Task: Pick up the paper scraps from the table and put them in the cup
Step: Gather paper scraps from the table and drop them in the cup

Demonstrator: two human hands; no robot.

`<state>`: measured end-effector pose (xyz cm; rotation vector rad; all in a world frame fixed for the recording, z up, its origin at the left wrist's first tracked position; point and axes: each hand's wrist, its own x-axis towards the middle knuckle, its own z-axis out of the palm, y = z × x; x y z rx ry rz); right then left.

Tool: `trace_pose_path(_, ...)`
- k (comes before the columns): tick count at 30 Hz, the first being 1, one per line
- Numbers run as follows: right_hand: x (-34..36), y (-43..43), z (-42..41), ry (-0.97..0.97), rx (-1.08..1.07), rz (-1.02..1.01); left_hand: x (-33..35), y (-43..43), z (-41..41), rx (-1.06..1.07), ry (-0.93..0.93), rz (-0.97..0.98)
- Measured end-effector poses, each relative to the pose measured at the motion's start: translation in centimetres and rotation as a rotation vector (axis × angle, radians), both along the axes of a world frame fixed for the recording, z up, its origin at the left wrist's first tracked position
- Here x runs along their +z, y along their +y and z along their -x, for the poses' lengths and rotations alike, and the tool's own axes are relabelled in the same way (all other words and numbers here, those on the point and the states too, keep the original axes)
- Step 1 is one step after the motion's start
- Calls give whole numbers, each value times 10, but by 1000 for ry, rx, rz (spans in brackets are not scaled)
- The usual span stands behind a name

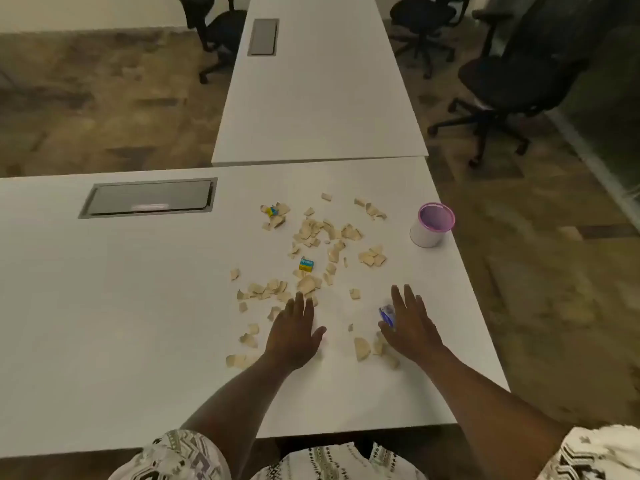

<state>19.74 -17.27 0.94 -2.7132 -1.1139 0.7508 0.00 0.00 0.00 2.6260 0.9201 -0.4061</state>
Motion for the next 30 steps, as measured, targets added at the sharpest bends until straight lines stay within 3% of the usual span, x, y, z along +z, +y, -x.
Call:
trace_pose_path(8, -18, -24, 8, 164, -27, 146, -18, -51, -20, -158, 45, 71)
trace_pose_path(13, -31, -27, 21, 83, 17, 147, -28, -69, -32, -214, 43, 90)
trace_pose_path(17, -39, -25, 23, -15, 73, 110, -33, -74, -41, -259, 28, 63)
trace_pose_path(24, -38, -8, 12, 124, 12, 4, -36, -77, -54, -275, -36, 41)
trace_pose_path(30, -43, 3, 2, 103, 11, -53, -45, -74, -65, -186, -51, 73)
